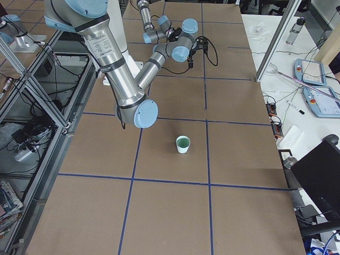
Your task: Transfer and stack yellow cup on green cup
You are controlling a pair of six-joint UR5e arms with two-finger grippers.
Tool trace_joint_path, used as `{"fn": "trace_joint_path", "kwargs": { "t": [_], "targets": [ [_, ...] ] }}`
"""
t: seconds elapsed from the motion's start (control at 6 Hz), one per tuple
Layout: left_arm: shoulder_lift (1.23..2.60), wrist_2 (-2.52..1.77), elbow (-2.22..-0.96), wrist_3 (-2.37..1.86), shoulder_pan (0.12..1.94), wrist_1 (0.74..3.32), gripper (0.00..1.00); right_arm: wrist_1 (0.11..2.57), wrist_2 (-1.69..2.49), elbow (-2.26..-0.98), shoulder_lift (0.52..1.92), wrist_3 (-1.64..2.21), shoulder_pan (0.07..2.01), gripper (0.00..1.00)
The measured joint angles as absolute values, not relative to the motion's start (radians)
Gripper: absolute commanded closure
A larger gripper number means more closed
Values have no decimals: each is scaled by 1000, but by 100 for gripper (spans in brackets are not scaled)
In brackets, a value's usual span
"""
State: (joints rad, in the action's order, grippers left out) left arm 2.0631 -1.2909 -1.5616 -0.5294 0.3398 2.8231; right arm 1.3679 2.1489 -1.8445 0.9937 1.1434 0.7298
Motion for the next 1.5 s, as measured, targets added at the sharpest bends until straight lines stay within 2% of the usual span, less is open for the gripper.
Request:
{"fn": "trace_joint_path", "kwargs": {
  "t": [0.67,1.5],
  "targets": [
    [2060,-1220,-1565,-468,227,2868,92,1366,2357,-1774,969,1145,717,1],
    [2070,-1149,-1577,-450,172,2869,89,1364,2401,-1768,979,1134,650,1]
  ]
}}
